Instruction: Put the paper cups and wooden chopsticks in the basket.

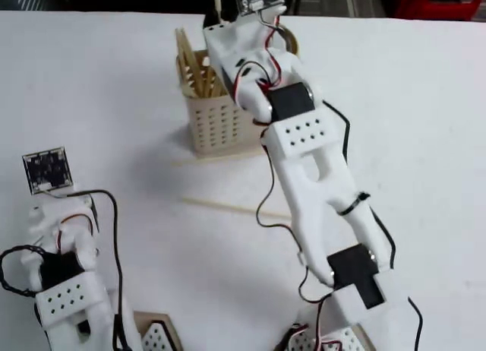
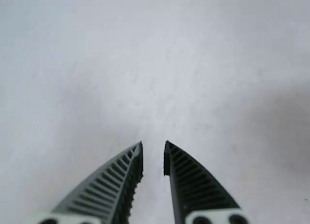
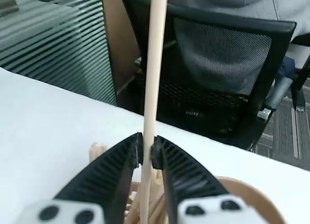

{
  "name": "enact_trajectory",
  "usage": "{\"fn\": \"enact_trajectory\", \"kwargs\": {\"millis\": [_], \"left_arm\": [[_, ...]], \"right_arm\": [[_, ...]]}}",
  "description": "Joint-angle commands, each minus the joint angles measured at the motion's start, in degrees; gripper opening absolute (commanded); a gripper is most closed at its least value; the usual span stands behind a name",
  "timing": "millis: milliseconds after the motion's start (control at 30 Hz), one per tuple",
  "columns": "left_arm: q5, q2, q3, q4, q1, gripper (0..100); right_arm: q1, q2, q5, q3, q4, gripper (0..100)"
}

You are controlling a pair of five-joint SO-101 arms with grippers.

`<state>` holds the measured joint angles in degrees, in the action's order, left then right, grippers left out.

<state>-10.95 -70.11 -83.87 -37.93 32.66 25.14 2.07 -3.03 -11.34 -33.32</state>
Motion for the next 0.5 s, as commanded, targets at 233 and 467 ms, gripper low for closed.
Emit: {"fn": "enact_trajectory", "kwargs": {"millis": [233,467], "left_arm": [[0.44,-1.01,2.81,1.41,0.04,9],[0.44,-1.01,2.81,1.41,0.04,9]], "right_arm": [[-0.22,-0.92,0.62,1.05,-2.95,8.0],[0.75,-2.86,0.7,-6.42,-18.95,14.1]]}}
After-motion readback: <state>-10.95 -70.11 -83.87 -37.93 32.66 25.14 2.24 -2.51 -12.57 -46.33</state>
